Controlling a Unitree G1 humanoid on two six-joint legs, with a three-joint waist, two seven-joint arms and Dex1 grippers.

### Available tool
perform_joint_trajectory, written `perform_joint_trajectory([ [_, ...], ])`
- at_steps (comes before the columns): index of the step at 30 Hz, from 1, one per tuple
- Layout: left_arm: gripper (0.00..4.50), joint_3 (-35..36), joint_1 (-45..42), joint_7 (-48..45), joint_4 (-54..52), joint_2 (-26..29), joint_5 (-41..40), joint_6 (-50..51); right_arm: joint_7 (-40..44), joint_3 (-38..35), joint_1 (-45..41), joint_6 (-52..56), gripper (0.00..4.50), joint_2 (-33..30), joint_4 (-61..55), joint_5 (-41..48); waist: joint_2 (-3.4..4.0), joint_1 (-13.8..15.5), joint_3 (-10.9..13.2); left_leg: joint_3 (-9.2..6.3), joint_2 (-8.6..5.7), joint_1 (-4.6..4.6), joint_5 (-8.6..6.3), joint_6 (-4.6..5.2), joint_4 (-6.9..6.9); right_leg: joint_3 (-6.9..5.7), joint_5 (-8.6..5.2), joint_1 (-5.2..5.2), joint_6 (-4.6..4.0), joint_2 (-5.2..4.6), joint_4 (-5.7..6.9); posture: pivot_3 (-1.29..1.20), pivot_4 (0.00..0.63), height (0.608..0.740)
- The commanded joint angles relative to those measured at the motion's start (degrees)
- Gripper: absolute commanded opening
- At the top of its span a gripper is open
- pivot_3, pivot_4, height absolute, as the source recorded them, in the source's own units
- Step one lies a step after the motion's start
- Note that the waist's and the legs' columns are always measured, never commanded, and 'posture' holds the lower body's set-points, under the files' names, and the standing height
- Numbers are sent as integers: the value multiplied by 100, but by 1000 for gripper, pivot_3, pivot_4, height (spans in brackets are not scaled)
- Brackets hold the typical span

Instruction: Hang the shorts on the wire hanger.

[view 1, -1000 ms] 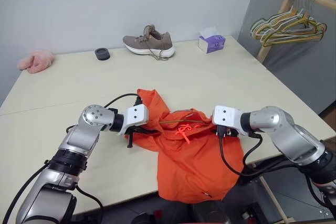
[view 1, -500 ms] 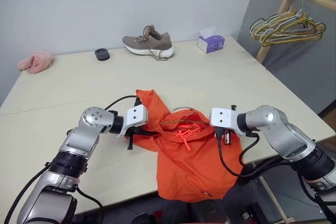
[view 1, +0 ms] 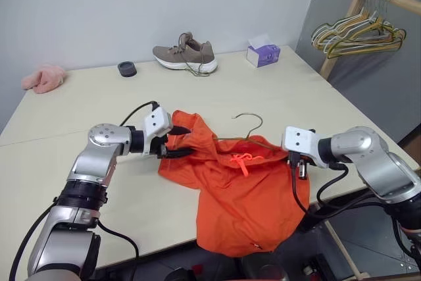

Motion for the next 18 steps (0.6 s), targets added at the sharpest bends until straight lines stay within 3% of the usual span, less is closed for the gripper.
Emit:
perform_joint_trajectory([
  [1, 3241, 290, -205, 212, 196, 29, -56, -243, 8, -517, 157, 337, 0, -153, -165, 289, 0, -3, 0, 0, 0, 0, 0, 0, 0, 0, 0, 0, 0, 0, 0, -323, 39, 740],
  [7, 3241, 586, -196, 200, -281, -188, -773, 528, -350, -1611, 775, 1588, 0, -82, -344, 963, -1, 14, 1, 1, -1, -2, 0, 0, 1, 1, 0, 2, 0, -1, 0, -330, 46, 740],
  [10, 3241, 564, -74, 121, -822, -233, -1139, 1134, -592, -2169, 1113, 2116, 0, -41, -534, 1222, -1, 18, 1, 0, -1, -3, 0, 0, 0, 0, 0, 2, 0, -1, 0, -336, 50, 740],
  [14, 3241, 297, 127, 78, -1892, -515, -1684, 1856, -1084, -3581, 1788, 3344, 0, 128, -762, 1481, -1, 20, 1, 1, -1, -2, -1, 0, -1, 0, -2, 7, 2, 1, -3, -371, 63, 740],
  [18, 3241, 225, 161, 198, -2230, -664, -1781, 2009, -1330, -4225, 2012, 3896, 0, 149, -871, 1718, 0, -13, 1, 9, -8, 0, 0, 0, 0, 8, -9, 11, 15, 11, -7, -393, 67, 740],
])
